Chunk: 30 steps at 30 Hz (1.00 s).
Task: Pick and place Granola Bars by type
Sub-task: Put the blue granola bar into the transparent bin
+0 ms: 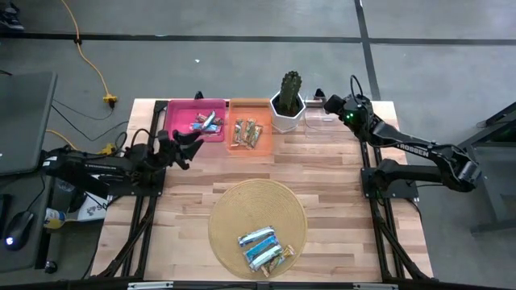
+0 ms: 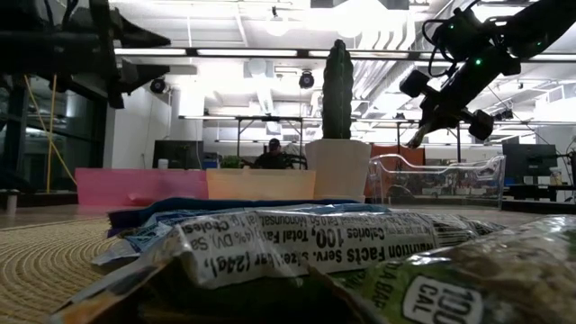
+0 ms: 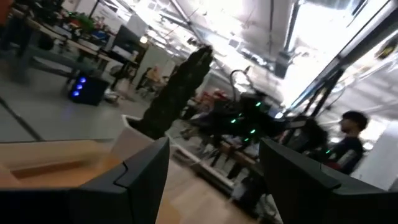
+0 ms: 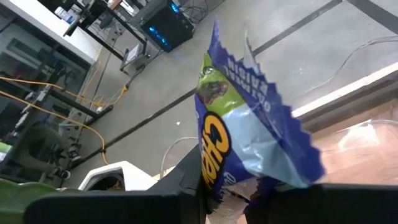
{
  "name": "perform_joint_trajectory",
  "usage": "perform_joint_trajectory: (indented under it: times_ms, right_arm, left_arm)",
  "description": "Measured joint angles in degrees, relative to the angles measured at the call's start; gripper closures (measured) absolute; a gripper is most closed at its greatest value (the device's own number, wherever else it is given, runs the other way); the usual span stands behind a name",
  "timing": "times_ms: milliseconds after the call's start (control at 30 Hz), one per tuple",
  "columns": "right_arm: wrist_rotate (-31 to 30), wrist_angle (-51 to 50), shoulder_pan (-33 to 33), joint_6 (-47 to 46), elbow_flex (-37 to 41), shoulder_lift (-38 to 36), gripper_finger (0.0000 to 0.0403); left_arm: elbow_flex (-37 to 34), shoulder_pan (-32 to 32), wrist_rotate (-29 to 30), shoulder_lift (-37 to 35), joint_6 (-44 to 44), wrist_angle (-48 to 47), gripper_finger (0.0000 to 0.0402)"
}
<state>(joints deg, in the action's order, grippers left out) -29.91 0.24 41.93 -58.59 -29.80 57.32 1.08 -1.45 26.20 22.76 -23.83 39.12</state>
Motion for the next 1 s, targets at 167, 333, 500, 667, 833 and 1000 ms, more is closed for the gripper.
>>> perform_joint_trajectory:
  times_ms: [167,333,500,667,833,1000]
  right_arm:
    - [0.3,-0.5,0.0,-0.8,0.0,0.0,0.0345]
    - [0.5,-3.1,0.0,-5.4,0.0,0.0,0.0345]
    - [0.4,-4.8,0.0,-8.4,0.0,0.0,0.0345]
    - [0.5,-5.0,0.0,-10.0,0.0,0.0,0.0345]
    - [0.7,-6.0,0.0,-10.6,0.0,0.0,0.0345]
    - [0.2,-8.6,0.0,-15.5,0.0,0.0,0.0345]
  left_arm:
    - [0.0,0.0,3.1,0.0,1.5,-2.3,0.0156]
    - [0.0,0.0,7.1,0.0,1.1,-5.0,0.0156]
    - [0.0,0.0,8.6,-0.5,2.7,-5.3,0.0156]
    - [0.0,0.0,10.8,-3.7,4.4,-6.0,0.0156]
    - [-0.1,0.0,12.3,-9.7,6.9,-9.1,0.0156]
    - [-0.1,0.0,10.1,-15.6,6.2,-16.3,0.0156]
